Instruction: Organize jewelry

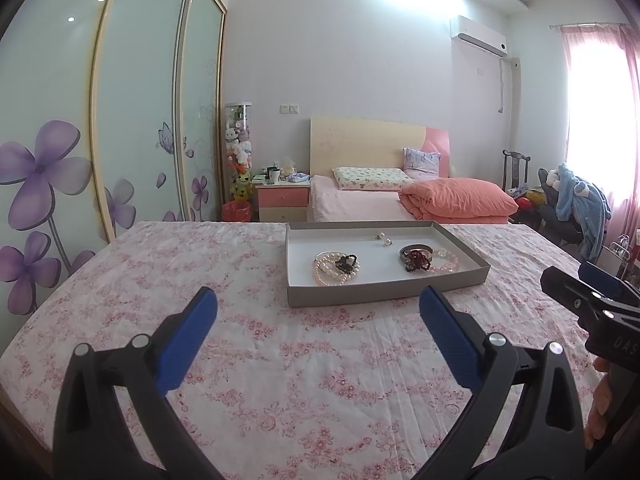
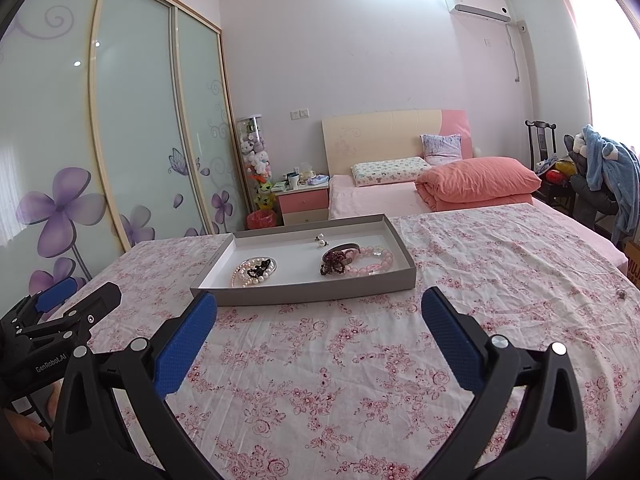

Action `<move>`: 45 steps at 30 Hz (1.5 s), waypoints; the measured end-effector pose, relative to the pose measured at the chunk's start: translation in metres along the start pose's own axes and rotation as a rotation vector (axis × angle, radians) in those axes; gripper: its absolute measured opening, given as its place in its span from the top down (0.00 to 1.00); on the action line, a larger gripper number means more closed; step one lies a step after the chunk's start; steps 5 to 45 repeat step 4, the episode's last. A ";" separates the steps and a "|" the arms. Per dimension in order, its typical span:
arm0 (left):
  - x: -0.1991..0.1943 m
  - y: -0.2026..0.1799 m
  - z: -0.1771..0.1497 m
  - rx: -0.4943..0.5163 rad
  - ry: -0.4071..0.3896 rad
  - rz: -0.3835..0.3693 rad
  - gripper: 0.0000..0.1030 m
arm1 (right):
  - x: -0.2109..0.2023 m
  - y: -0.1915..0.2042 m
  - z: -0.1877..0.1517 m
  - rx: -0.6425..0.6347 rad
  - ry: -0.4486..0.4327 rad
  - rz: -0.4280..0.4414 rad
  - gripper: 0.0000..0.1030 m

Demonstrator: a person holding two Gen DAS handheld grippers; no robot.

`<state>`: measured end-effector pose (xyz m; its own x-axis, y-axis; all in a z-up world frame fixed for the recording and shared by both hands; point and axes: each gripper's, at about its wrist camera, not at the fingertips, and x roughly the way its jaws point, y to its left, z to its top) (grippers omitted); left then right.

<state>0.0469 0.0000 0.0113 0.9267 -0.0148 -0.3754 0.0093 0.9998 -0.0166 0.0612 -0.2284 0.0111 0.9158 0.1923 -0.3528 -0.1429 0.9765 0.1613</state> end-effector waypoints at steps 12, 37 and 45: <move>0.001 0.001 0.001 -0.001 0.002 -0.001 0.04 | 0.000 0.000 0.000 0.000 0.000 0.000 0.02; 0.001 0.001 0.001 -0.001 0.002 -0.001 0.04 | 0.000 0.000 0.000 0.000 0.000 0.000 0.02; 0.001 0.001 0.001 -0.001 0.002 -0.001 0.04 | 0.000 0.000 0.000 0.000 0.000 0.000 0.02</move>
